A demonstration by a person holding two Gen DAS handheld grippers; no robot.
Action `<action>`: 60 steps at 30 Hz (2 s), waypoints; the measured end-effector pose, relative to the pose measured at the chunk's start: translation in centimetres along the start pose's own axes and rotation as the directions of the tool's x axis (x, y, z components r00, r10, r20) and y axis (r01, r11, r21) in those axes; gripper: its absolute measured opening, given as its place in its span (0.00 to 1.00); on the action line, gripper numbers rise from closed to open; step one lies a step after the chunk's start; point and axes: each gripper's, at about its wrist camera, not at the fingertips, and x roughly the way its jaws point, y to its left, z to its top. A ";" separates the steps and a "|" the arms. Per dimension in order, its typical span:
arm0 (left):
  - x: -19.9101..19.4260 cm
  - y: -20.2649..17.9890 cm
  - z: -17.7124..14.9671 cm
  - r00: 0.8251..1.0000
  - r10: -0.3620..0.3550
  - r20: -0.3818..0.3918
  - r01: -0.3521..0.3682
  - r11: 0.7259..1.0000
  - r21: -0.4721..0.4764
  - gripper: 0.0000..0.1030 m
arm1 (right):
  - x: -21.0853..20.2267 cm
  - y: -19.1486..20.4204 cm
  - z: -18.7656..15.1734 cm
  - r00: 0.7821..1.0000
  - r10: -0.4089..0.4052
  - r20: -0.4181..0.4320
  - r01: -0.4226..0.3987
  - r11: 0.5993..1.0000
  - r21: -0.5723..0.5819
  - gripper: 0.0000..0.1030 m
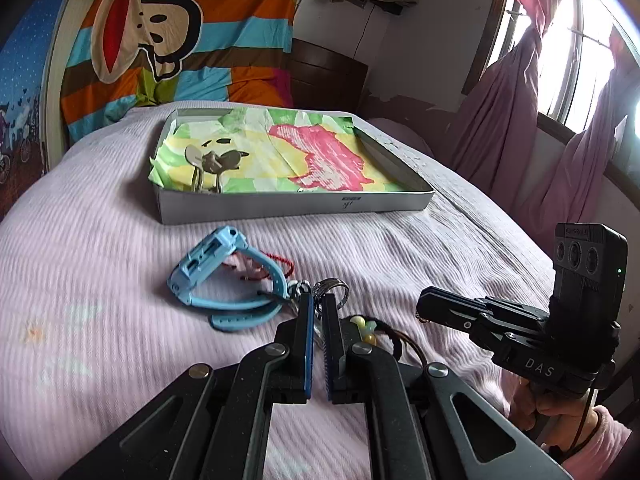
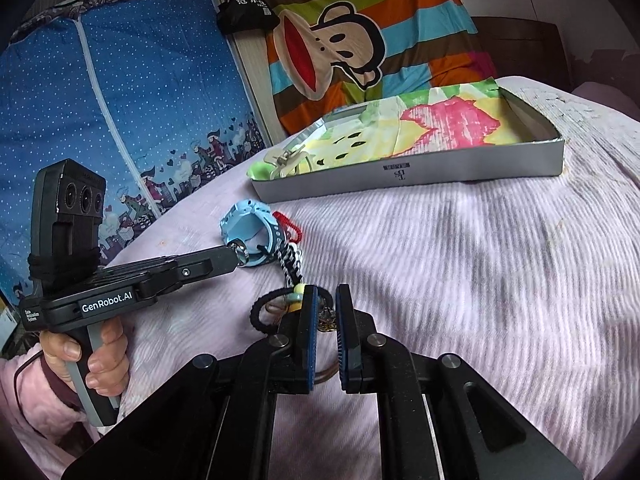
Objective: Organize jewelry
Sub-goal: 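Lift the silver ring with the left tool while the right tool lifts the gold earring, then move the ring and earring over the silver tray and open both tools to release them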
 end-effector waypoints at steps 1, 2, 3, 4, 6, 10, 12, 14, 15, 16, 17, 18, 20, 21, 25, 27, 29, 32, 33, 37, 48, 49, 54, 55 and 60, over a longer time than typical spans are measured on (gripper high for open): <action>0.0 -0.1 0.6 1.000 0.001 0.005 -0.001 1.000 0.004 0.04 | 0.0 -0.1 0.5 1.000 -0.002 0.011 0.002 1.000 0.001 0.08; 0.1 -0.1 1.2 1.000 0.000 0.011 0.000 1.000 0.005 0.04 | -0.1 -0.2 1.0 1.000 -0.003 0.022 0.003 1.000 0.002 0.08; 0.2 -0.1 1.9 1.000 0.002 0.018 -0.002 1.000 0.005 0.04 | -0.1 -0.3 1.6 0.999 -0.004 0.035 0.004 1.000 0.002 0.08; 0.4 0.0 2.6 1.000 0.008 0.026 -0.008 1.000 0.005 0.04 | -0.1 -0.4 2.2 0.999 -0.006 0.047 0.006 1.000 0.001 0.08; 0.8 0.2 4.2 0.999 0.018 0.039 -0.018 1.000 -0.001 0.04 | 0.2 -0.6 3.7 0.997 -0.011 0.073 0.011 1.000 -0.002 0.08; 2.7 1.0 7.3 0.998 0.051 0.036 -0.050 0.999 -0.019 0.04 | 1.3 -1.2 7.2 0.994 -0.029 0.101 0.030 1.000 -0.008 0.08; 4.1 1.3 8.5 0.998 0.069 0.011 -0.069 0.997 -0.021 0.04 | 2.2 -1.9 8.9 0.994 -0.042 0.103 0.042 0.999 0.004 0.08; 5.6 1.8 9.4 0.996 0.092 -0.022 -0.093 0.995 -0.036 0.04 | 3.4 -2.6 10.4 0.994 -0.062 0.089 0.060 0.998 0.017 0.08; 6.2 2.0 9.7 0.993 0.108 -0.037 -0.109 0.993 -0.043 0.04 | 4.2 -3.0 11.1 0.995 -0.072 0.074 0.070 0.997 0.025 0.08; 6.9 2.1 9.8 0.990 0.127 -0.054 -0.130 0.991 -0.043 0.04 | 5.0 -3.4 11.6 0.995 -0.080 0.059 0.078 0.996 0.033 0.08; 7.4 2.1 9.9 0.988 0.142 -0.066 -0.145 0.989 -0.039 0.04 | 5.9 -3.9 12.2 0.995 -0.088 0.039 0.086 0.995 0.043 0.08; 7.8 2.1 10.0 0.985 0.152 -0.077 -0.155 0.987 -0.038 0.04 | 6.7 -4.2 12.5 0.996 -0.093 0.019 0.092 0.994 0.053 0.08; 8.6 2.3 9.9 0.982 0.163 -0.100 -0.168 0.984 -0.051 0.04 | 8.2 -4.8 12.8 0.995 -0.102 -0.017 0.103 0.992 0.071 0.08; 8.9 2.5 9.9 0.980 0.165 -0.113 -0.173 0.983 -0.061 0.04 | 8.8 -5.1 12.8 0.994 -0.109 -0.033 0.111 0.991 0.076 0.08; 10.0 3.4 9.5 0.975 0.156 -0.157 -0.173 0.980 -0.101 0.04 | 11.0 -5.5 12.6 0.986 -0.132 -0.100 0.139 0.988 0.068 0.08; 10.2 3.6 9.4 0.975 0.155 -0.162 -0.174 0.979 -0.109 0.04 | 11.5 -5.3 12.4 0.982 -0.149 -0.117 0.155 0.987 0.042 0.08; 10.2 3.7 9.5 0.975 0.148 -0.164 -0.169 0.978 -0.121 0.05 | 11.6 -5.2 12.5 0.980 -0.152 -0.129 0.157 0.987 0.026 0.08; 10.2 3.7 9.5 0.976 0.143 -0.165 -0.166 0.977 -0.136 0.05 | 11.8 -4.8 12.6 0.974 -0.173 -0.149 0.173 0.985 -0.012 0.08; 10.1 3.7 9.4 0.976 0.145 -0.163 -0.168 0.977 -0.135 0.05 | 11.9 -4.7 12.7 0.972 -0.177 -0.155 0.177 0.984 -0.018 0.08; 9.7 3.6 9.4 0.978 0.144 -0.153 -0.164 0.978 -0.130 0.05 | 11.9 -4.8 12.9 0.968 -0.188 -0.167 0.186 0.982 -0.026 0.08; 7.1 3.4 8.7 0.990 0.122 -0.071 -0.131 0.981 -0.143 0.26 | 8.7 -4.8 12.1 0.979 -0.200 -0.047 0.200 0.980 -0.007 0.35; 6.8 3.4 8.6 0.990 0.127 -0.061 -0.135 0.981 -0.139 0.33 | 8.2 -4.8 12.0 0.979 -0.202 -0.027 0.202 0.979 -0.002 0.40; 4.9 3.1 8.1 0.988 0.157 0.006 -0.155 0.981 -0.114 0.50 | 5.5 -4.2 11.5 0.977 -0.204 0.066 0.203 0.979 0.015 0.54; 4.5 3.0 8.0 0.987 0.160 0.016 -0.158 0.981 -0.111 0.56 | 5.0 -4.1 11.4 0.975 -0.206 0.084 0.206 0.979 0.015 0.60; 2.1 2.2 7.2 0.973 0.214 0.092 -0.208 0.976 -0.066 0.81 | 2.4 -3.2 10.5 0.965 -0.203 0.166 0.199 0.979 0.039 0.80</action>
